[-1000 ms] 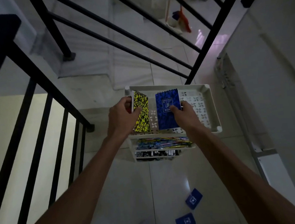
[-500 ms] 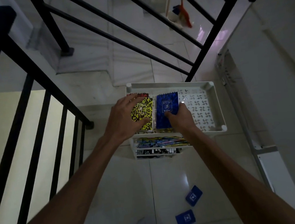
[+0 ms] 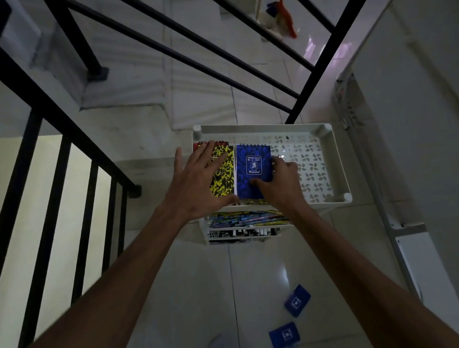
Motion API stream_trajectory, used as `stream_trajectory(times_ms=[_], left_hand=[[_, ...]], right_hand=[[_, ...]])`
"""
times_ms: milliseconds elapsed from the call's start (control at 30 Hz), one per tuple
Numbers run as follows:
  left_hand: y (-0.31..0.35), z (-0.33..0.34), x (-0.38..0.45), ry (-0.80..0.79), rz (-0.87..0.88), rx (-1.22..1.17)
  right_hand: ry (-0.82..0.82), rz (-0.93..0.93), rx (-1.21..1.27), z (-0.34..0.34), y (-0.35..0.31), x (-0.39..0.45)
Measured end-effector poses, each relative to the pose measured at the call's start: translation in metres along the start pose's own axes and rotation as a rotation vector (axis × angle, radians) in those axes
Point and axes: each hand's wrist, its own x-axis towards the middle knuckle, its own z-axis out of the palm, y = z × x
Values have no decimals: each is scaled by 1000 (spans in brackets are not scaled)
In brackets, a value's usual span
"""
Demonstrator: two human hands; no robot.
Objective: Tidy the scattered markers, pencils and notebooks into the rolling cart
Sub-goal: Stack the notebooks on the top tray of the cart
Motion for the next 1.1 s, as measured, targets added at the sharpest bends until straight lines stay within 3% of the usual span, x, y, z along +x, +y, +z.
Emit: stream_trajectory(times_ms=[400, 767, 1100], left_hand=[[-1, 2, 6, 16, -51, 91], [9, 5, 10, 102, -143, 18], [20, 10, 15, 70, -226, -19]], right_hand=[[38, -78, 30, 8, 2, 7], [70, -210, 74, 13, 6, 0], [106, -174, 98, 17, 1, 1]])
